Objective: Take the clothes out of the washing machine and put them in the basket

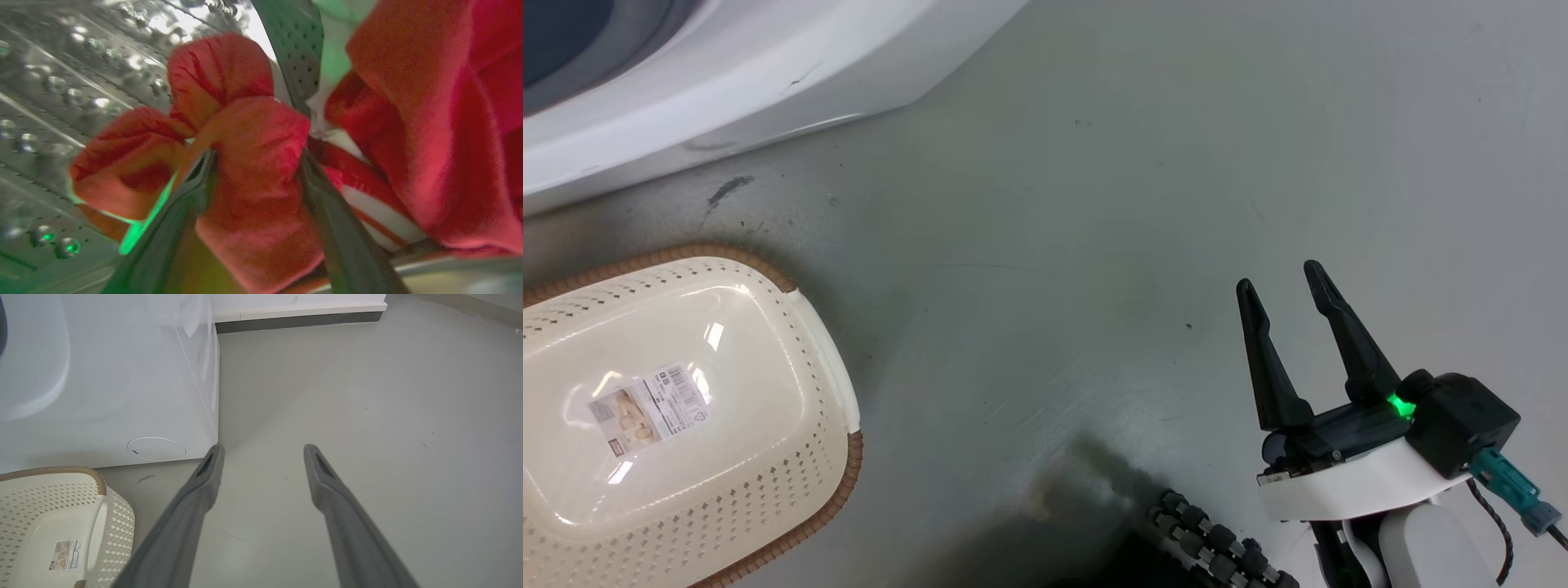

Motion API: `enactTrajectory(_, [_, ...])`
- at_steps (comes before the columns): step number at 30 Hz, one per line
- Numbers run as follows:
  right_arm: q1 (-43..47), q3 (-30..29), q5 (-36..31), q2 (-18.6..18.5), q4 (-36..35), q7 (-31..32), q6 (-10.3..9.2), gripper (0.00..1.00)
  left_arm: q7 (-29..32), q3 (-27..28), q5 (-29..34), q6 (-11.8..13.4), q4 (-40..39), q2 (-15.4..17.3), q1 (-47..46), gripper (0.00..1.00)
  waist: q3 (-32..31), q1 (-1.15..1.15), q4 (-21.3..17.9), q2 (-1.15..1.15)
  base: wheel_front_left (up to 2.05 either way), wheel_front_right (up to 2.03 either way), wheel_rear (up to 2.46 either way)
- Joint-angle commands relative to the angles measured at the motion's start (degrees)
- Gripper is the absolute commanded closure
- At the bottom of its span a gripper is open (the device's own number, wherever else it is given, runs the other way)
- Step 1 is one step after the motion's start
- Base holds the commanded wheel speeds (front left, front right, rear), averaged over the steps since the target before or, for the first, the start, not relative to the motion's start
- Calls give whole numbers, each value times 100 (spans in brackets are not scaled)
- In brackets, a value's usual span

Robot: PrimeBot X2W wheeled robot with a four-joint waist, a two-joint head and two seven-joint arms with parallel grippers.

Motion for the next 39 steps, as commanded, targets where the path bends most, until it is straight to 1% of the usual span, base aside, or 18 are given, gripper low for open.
enactTrajectory(1, [-25, 17, 42, 2, -49, -12, -4, 0, 67, -67, -43, -4, 34, 18, -43, 0, 55, -1, -4, 0, 0, 0, 0])
enactTrajectory(6, [-39, 65, 61, 2, -86, -12, -4, 0, 41, -154, -72, -5, 149, 80, -51, 0, 151, -1, 3, 0, 0, 0, 0])
enactTrajectory(7, [-43, 75, 59, 2, -94, -12, -4, 0, 58, -197, -120, -6, 255, 48, -53, 100, 171, -1, 15, 0, 0, 0, 0])
enactTrajectory(11, [-87, 83, 68, 2, -68, -12, -4, 0, -240, -224, -112, -4, 268, 97, -151, 100, 180, -1, 24, 0, 0, 0, 0])
enactTrajectory(16, [-141, 31, -9, 2, -16, -12, -4, 0, -641, -228, -141, -4, 348, -12, -247, 100, 84, -1, 117, 0, 0, 0, 0])
enactTrajectory(17, [-141, 31, -9, 2, -16, -12, -4, 0, -641, -228, -141, -4, 348, -12, -247, 100, 84, -1, 117, 0, 0, 0, 0])
enactTrajectory(21, [-186, -67, -52, 2, 15, -12, -4, 0, -1092, -249, -117, 3, 480, -100, -233, 100, -96, -1, 210, 0, 0, 0, 0])
enactTrajectory(30, [-178, -407, -340, 0, 131, -12, -4, 0, -2382, -387, -258, -1, 762, -540, 310, 100, -850, -1, 559, 0, 0, 0, 0])
enactTrajectory(36, [-50, -619, -602, -1, 252, -12, -5, 0, -3297, -465, -451, -3, 930, -911, 987, 100, -1509, -1, 859, 0, 0, 0, 0])
enactTrajectory(39, [15, -708, -736, -2, 303, -12, -4, 0, -3660, -493, -542, -3, 995, -1077, 1336, 100, -1812, -1, 1025, 0, 0, 0, 0])
